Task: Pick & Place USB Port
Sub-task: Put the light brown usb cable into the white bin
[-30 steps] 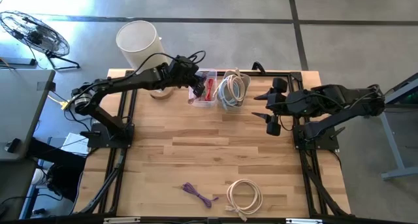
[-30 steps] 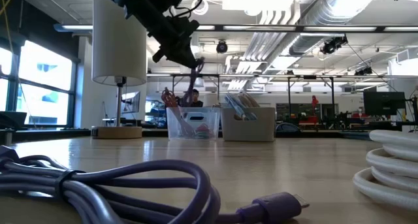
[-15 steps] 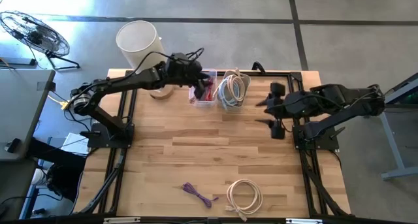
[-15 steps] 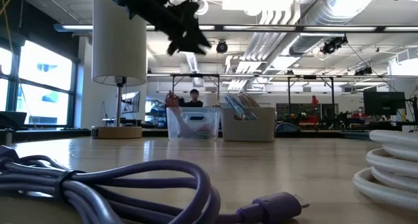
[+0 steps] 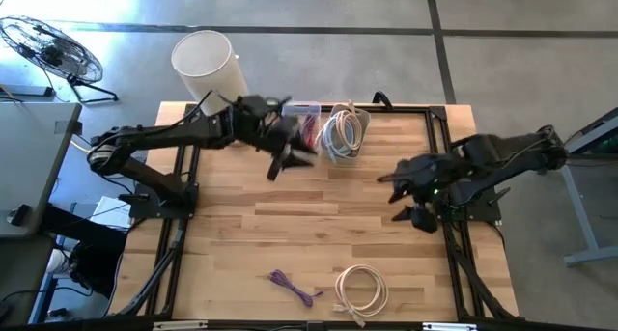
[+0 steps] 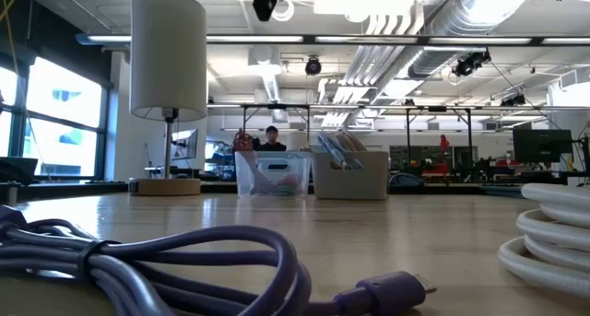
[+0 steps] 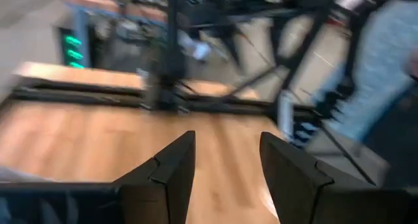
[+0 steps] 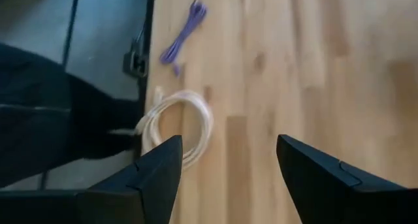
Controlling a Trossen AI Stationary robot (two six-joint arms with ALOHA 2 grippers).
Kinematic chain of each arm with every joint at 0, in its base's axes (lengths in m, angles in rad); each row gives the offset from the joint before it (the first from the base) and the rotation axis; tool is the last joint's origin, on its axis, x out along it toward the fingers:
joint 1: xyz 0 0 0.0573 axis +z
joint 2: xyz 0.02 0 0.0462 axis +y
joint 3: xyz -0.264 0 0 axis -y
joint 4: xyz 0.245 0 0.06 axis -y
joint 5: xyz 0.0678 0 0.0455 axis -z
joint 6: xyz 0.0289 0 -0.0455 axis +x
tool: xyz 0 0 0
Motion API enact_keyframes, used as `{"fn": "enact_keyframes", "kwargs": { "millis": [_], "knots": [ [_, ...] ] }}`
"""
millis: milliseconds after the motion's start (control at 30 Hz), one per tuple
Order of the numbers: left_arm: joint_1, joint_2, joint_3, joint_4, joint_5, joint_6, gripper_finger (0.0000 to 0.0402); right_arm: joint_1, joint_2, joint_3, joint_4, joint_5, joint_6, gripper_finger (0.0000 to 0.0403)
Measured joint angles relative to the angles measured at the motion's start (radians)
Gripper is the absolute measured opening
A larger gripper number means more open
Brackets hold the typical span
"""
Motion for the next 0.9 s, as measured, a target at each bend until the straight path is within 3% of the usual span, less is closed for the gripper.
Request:
{"fn": "enact_keyframes", "kwargs": {
  "millis": [267,433,567,733,900],
  "knots": [
    [-0.204,-0.06,0.0,-0.145,-0.027,-0.023,0.0165,0.05,0.001,-0.296,0.268,-0.186,0.19,0.024],
    [-0.312,-0.076,0.0,-0.253,-0.152,-0.022,0.0165,0.081,0.002,-0.467,0.637,-0.319,0.371,0.024],
    [-0.363,-0.085,-0.001,-0.338,-0.207,-0.022,0.0165,0.118,0.013,-0.544,0.927,-0.319,0.502,0.024],
    [-0.425,-0.084,-0.002,-0.401,-0.212,-0.035,0.0165,0.158,0.063,-0.505,1.147,-0.226,0.526,0.024],
    [-0.499,-0.084,-0.002,-0.419,-0.213,-0.059,0.0165,0.198,0.15,-0.295,1.092,-0.146,0.399,0.024]
  ]
}}
